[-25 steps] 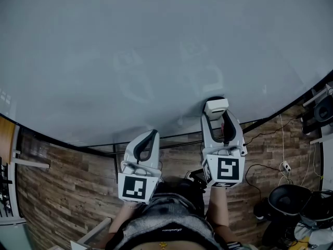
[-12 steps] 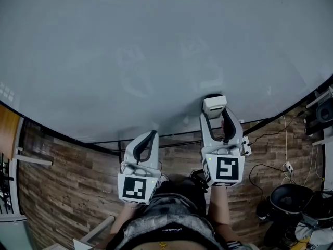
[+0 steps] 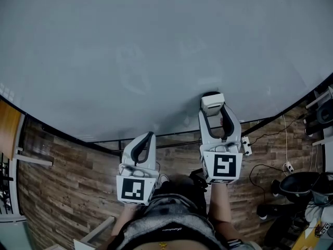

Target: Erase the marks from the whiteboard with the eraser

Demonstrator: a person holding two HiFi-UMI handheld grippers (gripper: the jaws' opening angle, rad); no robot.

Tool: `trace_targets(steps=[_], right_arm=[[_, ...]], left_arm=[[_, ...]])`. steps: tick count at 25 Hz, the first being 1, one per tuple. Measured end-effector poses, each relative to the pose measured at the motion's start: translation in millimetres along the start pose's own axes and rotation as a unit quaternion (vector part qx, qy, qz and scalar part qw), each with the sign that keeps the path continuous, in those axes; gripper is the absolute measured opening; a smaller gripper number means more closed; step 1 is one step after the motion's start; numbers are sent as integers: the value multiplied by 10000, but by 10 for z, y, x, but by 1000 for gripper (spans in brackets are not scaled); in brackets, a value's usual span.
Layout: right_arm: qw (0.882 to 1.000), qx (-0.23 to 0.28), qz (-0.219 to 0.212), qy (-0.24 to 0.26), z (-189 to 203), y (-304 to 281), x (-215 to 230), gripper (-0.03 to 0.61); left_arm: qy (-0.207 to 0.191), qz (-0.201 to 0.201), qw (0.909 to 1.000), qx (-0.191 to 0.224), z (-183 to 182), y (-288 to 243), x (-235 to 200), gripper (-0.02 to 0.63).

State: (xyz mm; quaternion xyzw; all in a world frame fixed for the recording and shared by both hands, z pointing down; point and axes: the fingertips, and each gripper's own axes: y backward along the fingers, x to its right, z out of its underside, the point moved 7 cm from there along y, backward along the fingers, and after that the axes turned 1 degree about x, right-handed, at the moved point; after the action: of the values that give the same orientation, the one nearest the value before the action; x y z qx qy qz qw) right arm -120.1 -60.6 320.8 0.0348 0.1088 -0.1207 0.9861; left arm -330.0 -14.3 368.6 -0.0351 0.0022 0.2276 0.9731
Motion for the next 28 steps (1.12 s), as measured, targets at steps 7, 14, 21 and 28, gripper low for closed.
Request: trace_targets(steps=[7,14,21,28], right_arm=[[9998,-103,-32,-156,157,104,-36,232],[9990,-312,-156,-267,407,115,-73,233],[9990,-254,-285,-241,409,136,-33,233],[9965,-219,-725,-365,451,127,126,233]], left_arm=[[-53,38,10000,6,25,64,87,5],[-107,29,9999,-120,110,73,175,5],[-278,27,9995,-161,82,-12,287,5],[-228,67,9995,-197,86,-298,634,5]])
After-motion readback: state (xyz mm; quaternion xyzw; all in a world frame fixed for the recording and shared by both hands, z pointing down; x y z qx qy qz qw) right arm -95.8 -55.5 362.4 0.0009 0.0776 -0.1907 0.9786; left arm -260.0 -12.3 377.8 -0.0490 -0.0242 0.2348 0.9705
